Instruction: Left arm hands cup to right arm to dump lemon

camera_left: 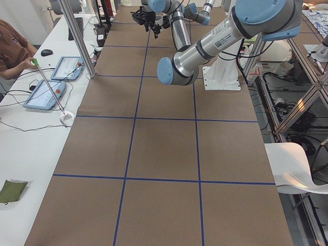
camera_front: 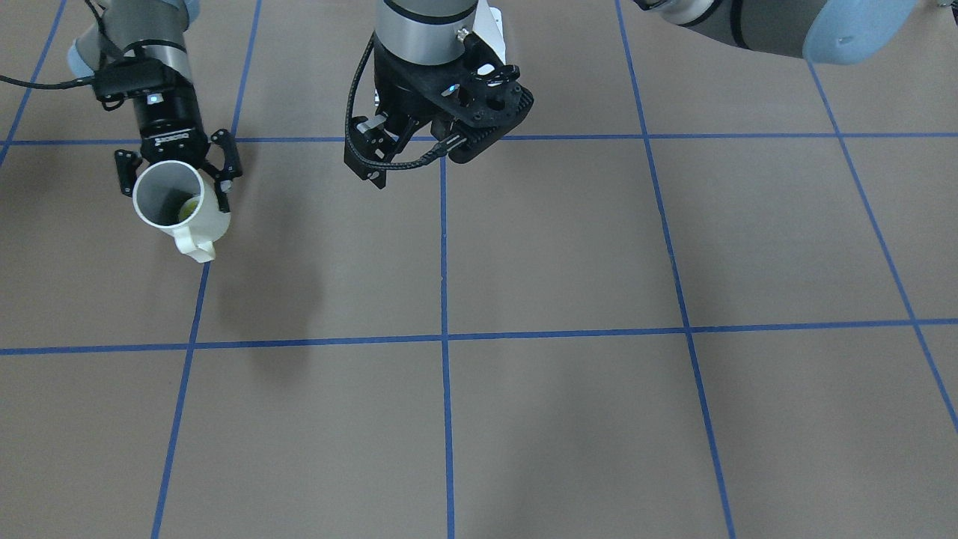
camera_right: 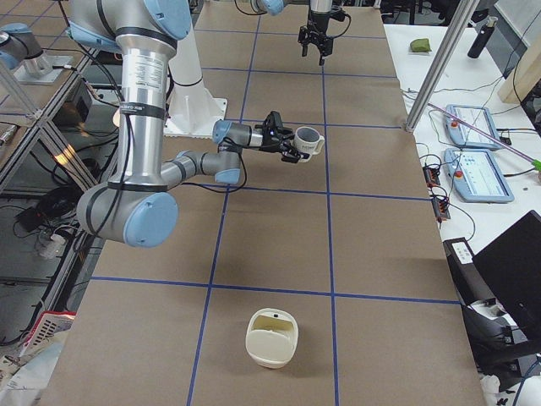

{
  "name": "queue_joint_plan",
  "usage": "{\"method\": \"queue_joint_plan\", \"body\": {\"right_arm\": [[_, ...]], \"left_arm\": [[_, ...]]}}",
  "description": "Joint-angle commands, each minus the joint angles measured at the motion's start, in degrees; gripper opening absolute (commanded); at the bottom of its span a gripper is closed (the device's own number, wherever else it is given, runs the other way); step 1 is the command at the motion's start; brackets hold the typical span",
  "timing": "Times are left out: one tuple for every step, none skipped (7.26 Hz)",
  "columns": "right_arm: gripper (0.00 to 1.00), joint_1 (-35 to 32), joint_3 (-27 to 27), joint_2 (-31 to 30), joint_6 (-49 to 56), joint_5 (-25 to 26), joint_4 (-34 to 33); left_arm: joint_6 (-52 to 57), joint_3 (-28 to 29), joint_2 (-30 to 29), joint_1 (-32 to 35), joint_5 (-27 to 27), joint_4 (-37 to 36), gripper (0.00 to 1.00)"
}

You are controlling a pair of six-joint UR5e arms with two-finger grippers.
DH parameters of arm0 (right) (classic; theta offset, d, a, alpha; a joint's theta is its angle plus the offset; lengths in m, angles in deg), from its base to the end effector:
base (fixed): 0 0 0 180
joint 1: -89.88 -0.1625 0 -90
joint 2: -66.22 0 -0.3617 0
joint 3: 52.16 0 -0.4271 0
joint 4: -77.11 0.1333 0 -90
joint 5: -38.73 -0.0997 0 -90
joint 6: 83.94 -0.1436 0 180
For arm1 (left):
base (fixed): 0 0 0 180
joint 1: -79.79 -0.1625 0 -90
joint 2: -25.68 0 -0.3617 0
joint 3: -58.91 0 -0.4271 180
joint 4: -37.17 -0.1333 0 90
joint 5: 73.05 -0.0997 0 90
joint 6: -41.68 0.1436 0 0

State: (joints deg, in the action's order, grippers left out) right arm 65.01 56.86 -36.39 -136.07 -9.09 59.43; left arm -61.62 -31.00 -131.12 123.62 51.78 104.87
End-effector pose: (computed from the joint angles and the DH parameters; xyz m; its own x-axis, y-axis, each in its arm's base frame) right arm -0.3292 -0.4058 0.3908 0.6980 -0.1778 0.6936 -0.6088 0.3626 0.7056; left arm 0.4370 -0.4906 -0.0729 0.4371 -0.6813 -0.5872 0.3912 0.7318 -0.5580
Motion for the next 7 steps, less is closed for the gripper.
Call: {"method": "queue_joint_plan", "body": {"right_arm": [[0.32, -7.88, -1.87, -7.75, -4.26, -7.88, 5.64], [0.23, -13.83, -3.19, -8.82, -7.17, -13.99, 5.98], [0.24, -22.50, -4.68, -10.22, -7.46, -25.10, 6.60], [0.25, -30.24, -9.05, -10.41, -7.55, -34.69, 12.17], [0.25, -35.54, -17.36, -10.50, -10.94, -40.62, 23.37], [0.20, -38.90, -25.53, -10.41, -20.38, -43.72, 36.09], [0.19, -41.89, -28.57, -10.50, -24.12, -46.63, 40.22]], "left_arm": [[0.12, 0.42, 0.36, -0.23, -0.29, 0.07, 1.00], [0.12, 0.52, 0.97, -0.58, -1.33, 0.24, 1.00], [0.12, 0.52, 1.32, -0.67, -1.34, 0.42, 1.00], [0.12, 0.60, 1.33, -0.67, -1.43, 0.50, 1.00], [0.12, 0.52, 1.33, -0.67, -1.43, 0.50, 1.00], [0.12, 0.60, 1.33, -0.76, -1.78, 0.51, 1.00], [0.12, 0.52, 1.33, -0.85, -2.22, 0.51, 1.00]]}}
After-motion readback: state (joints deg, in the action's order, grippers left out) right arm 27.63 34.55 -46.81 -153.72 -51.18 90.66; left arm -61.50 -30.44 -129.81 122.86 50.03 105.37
